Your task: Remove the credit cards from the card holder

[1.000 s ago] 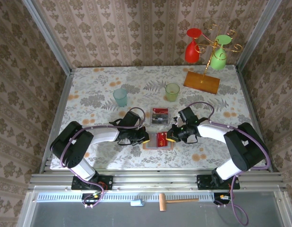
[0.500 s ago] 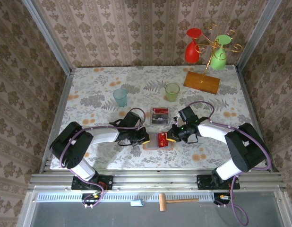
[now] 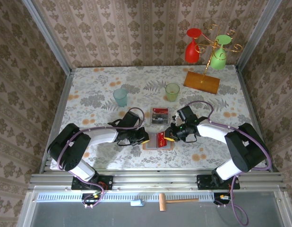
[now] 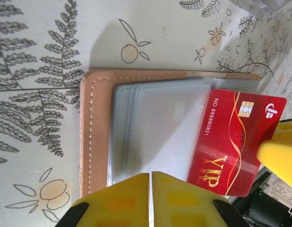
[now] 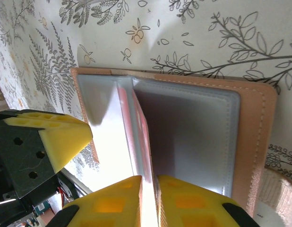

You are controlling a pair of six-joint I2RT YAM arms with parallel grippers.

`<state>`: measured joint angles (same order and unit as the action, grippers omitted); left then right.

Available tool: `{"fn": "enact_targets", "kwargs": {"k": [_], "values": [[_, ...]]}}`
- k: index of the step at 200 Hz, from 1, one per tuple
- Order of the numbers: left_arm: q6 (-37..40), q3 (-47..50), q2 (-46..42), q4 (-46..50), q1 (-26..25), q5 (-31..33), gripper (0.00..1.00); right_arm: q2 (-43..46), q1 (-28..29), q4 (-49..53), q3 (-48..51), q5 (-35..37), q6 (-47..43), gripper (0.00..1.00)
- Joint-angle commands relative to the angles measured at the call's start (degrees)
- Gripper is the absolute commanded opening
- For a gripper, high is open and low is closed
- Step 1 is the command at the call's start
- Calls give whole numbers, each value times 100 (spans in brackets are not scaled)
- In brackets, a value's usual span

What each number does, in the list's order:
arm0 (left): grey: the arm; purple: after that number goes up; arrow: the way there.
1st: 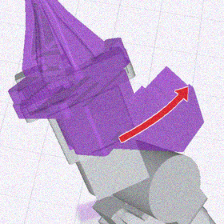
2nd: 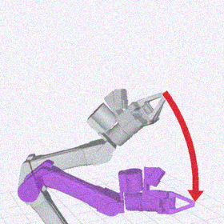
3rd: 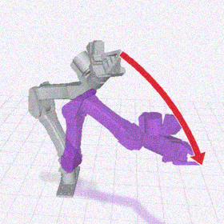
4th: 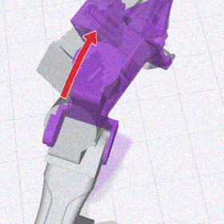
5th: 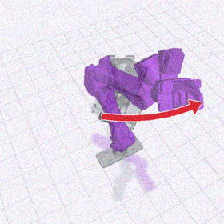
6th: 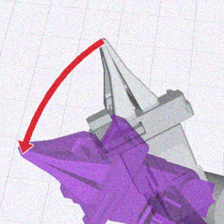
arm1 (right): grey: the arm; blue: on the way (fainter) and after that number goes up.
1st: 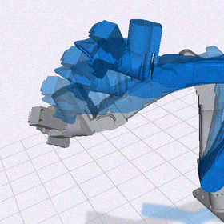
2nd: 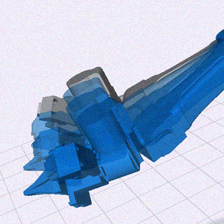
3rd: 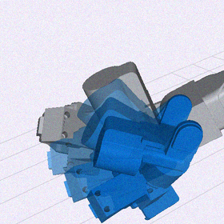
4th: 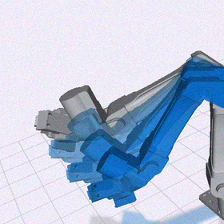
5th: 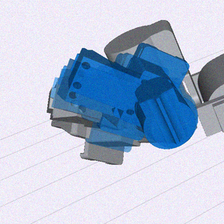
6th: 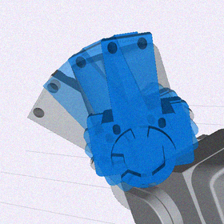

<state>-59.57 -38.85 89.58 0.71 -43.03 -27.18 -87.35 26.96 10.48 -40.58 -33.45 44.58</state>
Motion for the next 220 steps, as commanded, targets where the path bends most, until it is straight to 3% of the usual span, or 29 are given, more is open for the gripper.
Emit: {"fn": "enact_targets", "kwargs": {"k": [1, 145, 220], "values": [[-14, 44, -163, 100, 54, 20, 10, 16, 55, 17, -139, -91, 97, 15], [42, 106, -266, 28, 154, -28, 11, 235, 130, 457, -239, 200, 58, 9], [56, 282, -449, -141, 342, -40, 11, 461, 125, 1577, -800, 639, -650, 4]]}}
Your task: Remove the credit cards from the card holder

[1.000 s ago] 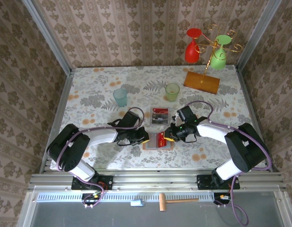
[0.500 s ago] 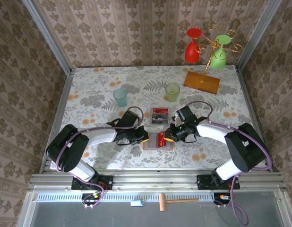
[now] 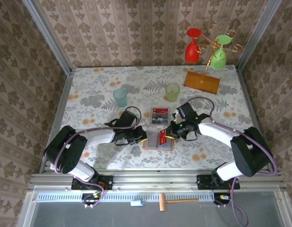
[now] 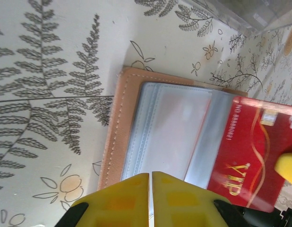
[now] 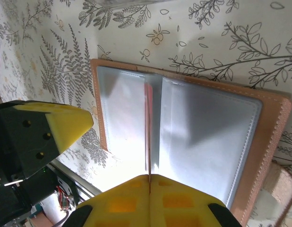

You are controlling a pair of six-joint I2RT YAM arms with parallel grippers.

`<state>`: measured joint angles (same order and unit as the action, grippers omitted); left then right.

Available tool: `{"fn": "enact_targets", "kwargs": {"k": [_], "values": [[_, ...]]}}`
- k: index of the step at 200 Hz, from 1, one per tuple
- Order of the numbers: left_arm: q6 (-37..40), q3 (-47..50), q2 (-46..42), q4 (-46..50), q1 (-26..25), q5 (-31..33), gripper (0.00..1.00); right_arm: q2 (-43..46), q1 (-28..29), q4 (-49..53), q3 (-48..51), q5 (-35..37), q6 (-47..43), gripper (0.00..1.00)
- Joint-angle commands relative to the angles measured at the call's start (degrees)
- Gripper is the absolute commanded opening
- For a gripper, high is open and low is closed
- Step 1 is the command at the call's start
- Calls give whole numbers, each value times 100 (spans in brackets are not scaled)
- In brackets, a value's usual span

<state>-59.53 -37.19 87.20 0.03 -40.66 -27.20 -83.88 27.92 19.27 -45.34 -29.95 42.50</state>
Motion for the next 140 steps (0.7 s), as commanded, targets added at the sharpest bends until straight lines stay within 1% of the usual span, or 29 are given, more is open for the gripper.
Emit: {"fn": "enact_targets", "kwargs": {"k": [1, 25, 41, 73, 100, 140], "values": [[44, 120, -211, -78, 109, -39, 11, 111, 29, 713, -338, 289, -461, 4], [73, 179, -304, -55, 192, -41, 11, 13, 29, 1122, -683, 397, -1011, 3], [109, 216, -306, -47, 230, -62, 11, -45, 32, 1592, -943, 495, -1477, 2], [136, 272, -53, -174, 226, -255, 11, -169, 21, 2316, -1529, 948, -2228, 0], [117, 309, 79, -257, 168, -262, 11, -261, 15, 2697, -1885, 1281, -2455, 1], [82, 426, 101, -233, 119, -229, 11, -215, -6, 2784, -2085, 1408, -2561, 2]]}}
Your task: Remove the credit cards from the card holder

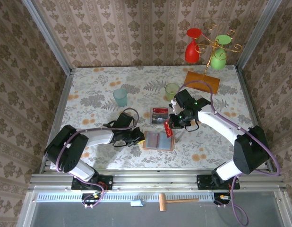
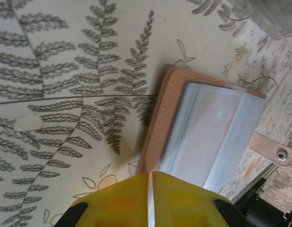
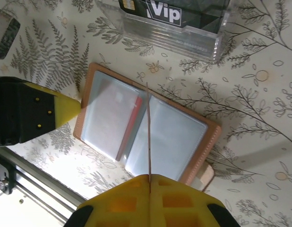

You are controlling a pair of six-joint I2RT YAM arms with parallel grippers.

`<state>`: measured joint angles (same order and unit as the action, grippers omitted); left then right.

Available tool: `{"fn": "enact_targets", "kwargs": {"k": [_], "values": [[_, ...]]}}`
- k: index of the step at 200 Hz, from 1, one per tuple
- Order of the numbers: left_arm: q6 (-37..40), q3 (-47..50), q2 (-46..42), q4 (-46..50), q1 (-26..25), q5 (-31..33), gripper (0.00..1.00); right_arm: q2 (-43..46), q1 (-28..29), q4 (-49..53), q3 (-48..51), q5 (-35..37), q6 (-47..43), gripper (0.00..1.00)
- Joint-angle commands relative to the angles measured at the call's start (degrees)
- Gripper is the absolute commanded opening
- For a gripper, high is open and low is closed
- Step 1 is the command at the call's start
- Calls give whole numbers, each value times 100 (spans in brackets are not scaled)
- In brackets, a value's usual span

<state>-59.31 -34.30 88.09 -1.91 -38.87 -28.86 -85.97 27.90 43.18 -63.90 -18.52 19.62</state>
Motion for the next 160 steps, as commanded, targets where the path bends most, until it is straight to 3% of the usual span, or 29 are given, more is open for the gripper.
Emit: {"fn": "enact_targets", "kwargs": {"k": [1, 63, 99, 160], "values": [[60, 140, 9, -42, -60, -56, 11, -6, -4, 393, -238, 268, -273, 2], [-1, 134, 46, 37, -203, -1, 11, -60, -21, 639, -796, 568, -865, 2], [33, 58, -110, 232, -185, 152, 11, -189, -30, 771, -1191, 569, -1700, 0], [139, -181, -428, 662, -108, 275, 12, -545, -8, 1556, -1857, 541, -4386, 0]]}}
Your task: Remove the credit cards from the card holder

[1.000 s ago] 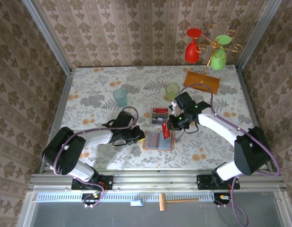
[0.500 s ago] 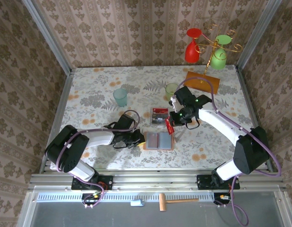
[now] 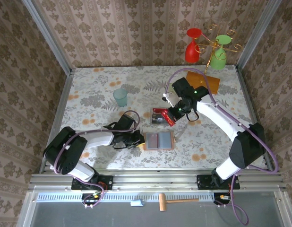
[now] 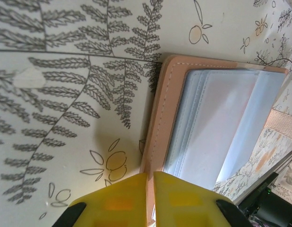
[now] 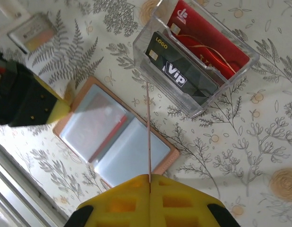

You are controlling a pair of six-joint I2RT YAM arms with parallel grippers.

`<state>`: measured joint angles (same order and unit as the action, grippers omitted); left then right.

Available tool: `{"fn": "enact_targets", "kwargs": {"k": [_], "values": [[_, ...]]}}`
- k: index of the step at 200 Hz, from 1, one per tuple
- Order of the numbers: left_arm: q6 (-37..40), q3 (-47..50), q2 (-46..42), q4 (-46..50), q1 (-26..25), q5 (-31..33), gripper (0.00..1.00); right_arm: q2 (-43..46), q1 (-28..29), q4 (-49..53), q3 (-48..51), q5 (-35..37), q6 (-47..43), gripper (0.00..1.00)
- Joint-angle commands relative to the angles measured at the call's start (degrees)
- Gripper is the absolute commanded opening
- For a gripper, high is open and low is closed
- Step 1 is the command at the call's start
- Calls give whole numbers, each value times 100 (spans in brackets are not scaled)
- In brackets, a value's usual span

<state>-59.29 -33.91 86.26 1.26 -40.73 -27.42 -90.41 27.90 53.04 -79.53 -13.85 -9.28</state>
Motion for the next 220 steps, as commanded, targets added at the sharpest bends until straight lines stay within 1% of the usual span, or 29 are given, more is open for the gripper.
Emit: {"fn": "enact_targets", "kwargs": {"k": [1, 24, 51, 147, 220], "values": [[137, -221, -243, 347, 76, 135, 12, -114, -10, 582, -302, 74, -1533, 0], [137, -221, -349, 381, 141, 167, 13, -349, 14, 1020, -541, 125, -2357, 0], [144, -195, -458, 401, 205, 232, 13, -837, 25, 1448, -1050, 435, -2785, 0], [241, -98, -810, 598, 608, 238, 13, -2562, 5, 2414, -3004, 754, -3621, 0], [372, -47, -1039, 830, 1031, 149, 13, -3782, -4, 3156, -4888, 811, -4037, 0]]}}
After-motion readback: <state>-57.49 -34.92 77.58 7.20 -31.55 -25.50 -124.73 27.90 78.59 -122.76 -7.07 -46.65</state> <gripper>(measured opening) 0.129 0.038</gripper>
